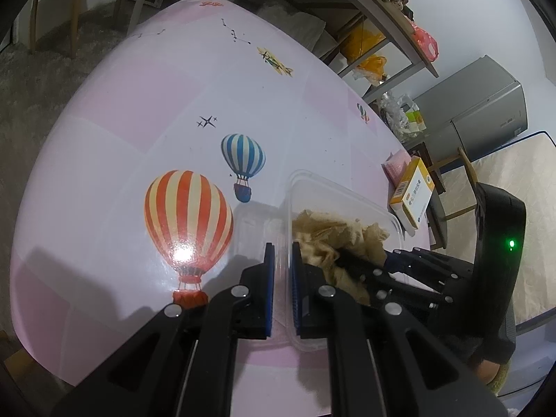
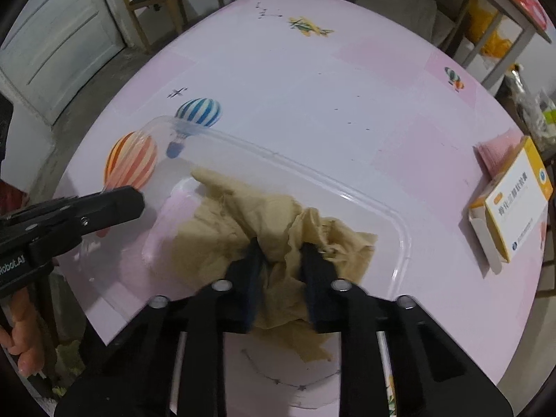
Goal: Collect trash
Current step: 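Grasp the crumpled tan paper in the tray with the right tool, then lift the tray with the left tool while the right tool lifts the paper toward the wastebasket, then open the right tool over the wastebasket to drop the tan paper, then move both tools back to the table toward the yellow box, then grasp the yellow-and-white medicine box with the left tool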
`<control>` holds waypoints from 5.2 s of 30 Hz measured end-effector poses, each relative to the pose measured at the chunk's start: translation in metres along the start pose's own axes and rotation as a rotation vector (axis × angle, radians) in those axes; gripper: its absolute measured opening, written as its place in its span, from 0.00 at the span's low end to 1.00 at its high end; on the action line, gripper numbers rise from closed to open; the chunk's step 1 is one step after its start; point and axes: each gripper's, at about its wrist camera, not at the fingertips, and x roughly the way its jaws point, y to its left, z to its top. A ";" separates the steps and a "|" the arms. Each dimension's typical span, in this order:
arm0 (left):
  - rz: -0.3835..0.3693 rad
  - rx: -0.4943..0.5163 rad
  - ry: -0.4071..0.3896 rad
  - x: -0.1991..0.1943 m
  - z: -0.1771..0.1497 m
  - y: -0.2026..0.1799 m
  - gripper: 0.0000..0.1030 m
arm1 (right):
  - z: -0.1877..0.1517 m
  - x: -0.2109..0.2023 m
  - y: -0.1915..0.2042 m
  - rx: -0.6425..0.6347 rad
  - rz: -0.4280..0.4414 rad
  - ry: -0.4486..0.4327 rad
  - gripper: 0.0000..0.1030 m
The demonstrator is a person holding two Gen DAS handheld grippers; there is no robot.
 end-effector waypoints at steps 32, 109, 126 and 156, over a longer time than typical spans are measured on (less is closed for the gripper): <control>-0.028 0.007 -0.045 -0.012 -0.002 -0.014 0.03 | -0.037 -0.097 -0.093 0.397 0.091 -0.299 0.06; 0.059 0.971 0.533 0.439 -0.275 -0.547 0.19 | -0.555 -0.046 -0.483 1.712 -0.126 -0.405 0.60; -0.112 0.960 0.430 0.314 -0.225 -0.552 0.62 | -0.574 -0.052 -0.406 1.689 -0.133 -0.392 0.60; 0.082 0.632 -0.080 0.112 -0.015 -0.271 0.94 | -0.267 -0.127 -0.319 0.978 0.164 -0.480 0.75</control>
